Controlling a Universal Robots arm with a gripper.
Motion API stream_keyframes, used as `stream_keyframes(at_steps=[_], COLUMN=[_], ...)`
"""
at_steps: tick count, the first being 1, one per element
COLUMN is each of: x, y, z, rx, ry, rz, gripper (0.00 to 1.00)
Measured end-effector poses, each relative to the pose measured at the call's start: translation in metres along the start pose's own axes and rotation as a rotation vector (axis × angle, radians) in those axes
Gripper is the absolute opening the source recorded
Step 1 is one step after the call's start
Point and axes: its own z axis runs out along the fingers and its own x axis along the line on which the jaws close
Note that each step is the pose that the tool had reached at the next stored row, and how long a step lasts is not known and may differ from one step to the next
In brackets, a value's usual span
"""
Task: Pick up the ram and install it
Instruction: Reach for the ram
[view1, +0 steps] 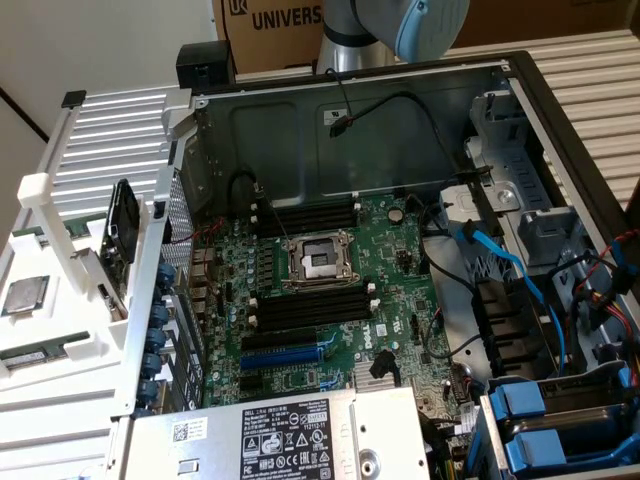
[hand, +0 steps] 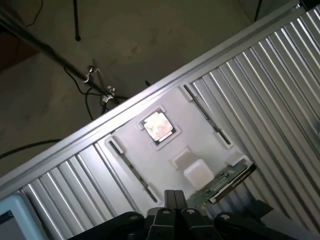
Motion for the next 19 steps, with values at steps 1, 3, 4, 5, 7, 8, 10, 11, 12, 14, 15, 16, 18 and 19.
stream_keyframes(at_steps=[1,3,4,5,7,8,10,11,12,14,15,16,18,19], x=[0.0000,0.0000,0.0000,0.0000,0.0000,0.0001,0.0001,0.0001,0.0002,0.0005,0.0006,0.0007,0.0009,0.0010], y=[0.0000,-0.0001,-0.0001,-0.0001,-0.0002,-0.0001,-0.0002,-0.0002,0.0001,0.0006,0.0007,0.0007,0.0010,0.0012], z=[0.0001,0.0003,0.0007,0.0011,0.0016,0.0020,0.0023,0.0024,0.0025,0.0028,0.0029,0.0031,0.0034,0.0035], rx=[-0.0004,0.0014,0.0048,0.0089,0.0185,0.0235,0.0297,0.0319,0.0362,0.0420,0.0429,0.0433,0.0436,0.0436], ry=[0.0007,0.0008,-0.0008,-0.0028,-0.0073,-0.0097,-0.0125,-0.0135,-0.0156,-0.0184,-0.0188,-0.0190,-0.0192,-0.0192], rz=[-0.017,-0.055,-0.073,-0.089,-0.118,-0.131,-0.153,-0.163,-0.179,-0.200,-0.208,-0.218,-0.239,-0.249], gripper=[0.11,0.11,0.11,0.11,0.11,0.11,0.11,0.11,0.11,0.11,0.11,0.11,0.11,0.11])
